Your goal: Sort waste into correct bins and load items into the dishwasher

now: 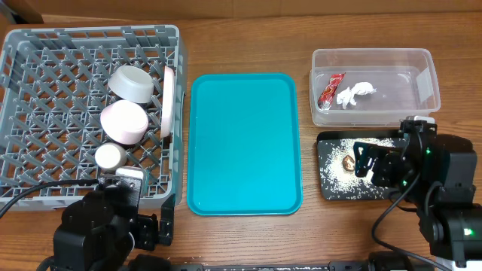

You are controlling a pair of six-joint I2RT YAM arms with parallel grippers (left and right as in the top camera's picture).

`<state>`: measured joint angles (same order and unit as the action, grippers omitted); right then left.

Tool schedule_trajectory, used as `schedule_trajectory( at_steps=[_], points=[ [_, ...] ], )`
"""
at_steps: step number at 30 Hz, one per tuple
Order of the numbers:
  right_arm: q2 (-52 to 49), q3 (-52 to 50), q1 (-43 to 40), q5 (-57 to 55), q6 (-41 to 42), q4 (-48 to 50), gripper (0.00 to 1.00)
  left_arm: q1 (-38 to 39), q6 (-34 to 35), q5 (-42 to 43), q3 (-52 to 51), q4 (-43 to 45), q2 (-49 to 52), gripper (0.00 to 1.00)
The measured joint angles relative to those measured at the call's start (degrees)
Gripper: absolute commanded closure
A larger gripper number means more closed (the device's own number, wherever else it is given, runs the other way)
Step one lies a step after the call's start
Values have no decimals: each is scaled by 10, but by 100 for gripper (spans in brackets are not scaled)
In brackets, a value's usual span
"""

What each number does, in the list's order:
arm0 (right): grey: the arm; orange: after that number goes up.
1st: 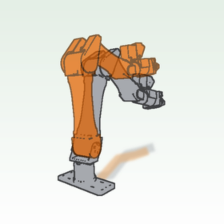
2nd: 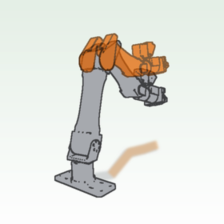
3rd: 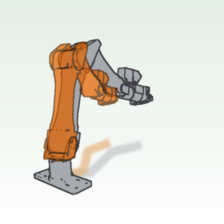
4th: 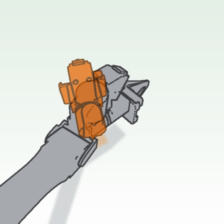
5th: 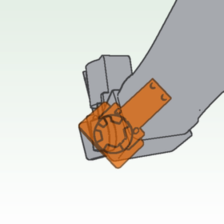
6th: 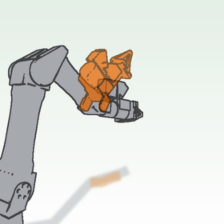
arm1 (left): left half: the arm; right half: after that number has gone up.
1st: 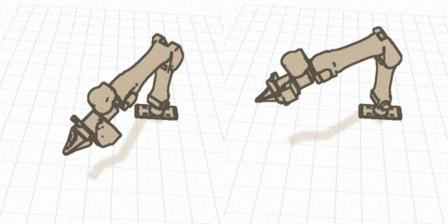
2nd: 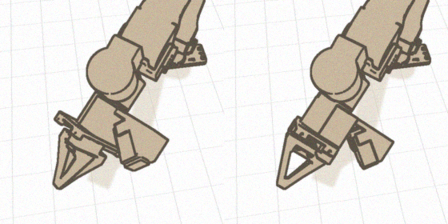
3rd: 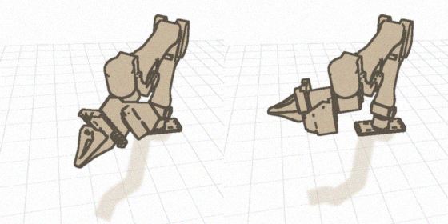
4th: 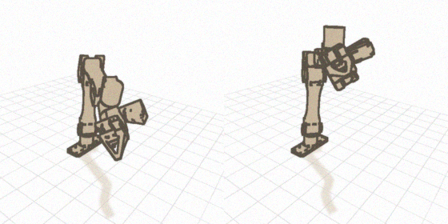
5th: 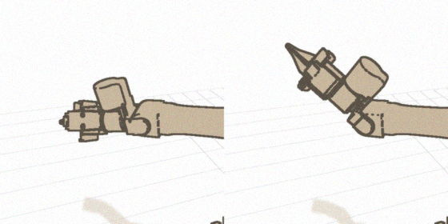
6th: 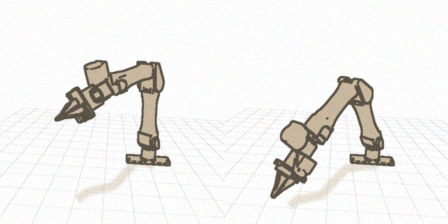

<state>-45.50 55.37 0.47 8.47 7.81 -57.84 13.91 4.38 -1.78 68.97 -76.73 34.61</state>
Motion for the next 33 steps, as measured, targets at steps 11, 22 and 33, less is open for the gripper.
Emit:
schedule_trajectory(
  at_steps=[11,22,33],
  points=[
    [-24,-1,0,-6,-1,-35,0,0,0,0,0,0,0,0],
    [59,-37,45,-12,-3,104,0,0,0,0,0,0,0,0],
    [329,-310,48,3,-4,379,0,0,0,0,-2,0,0,0]
  ],
)
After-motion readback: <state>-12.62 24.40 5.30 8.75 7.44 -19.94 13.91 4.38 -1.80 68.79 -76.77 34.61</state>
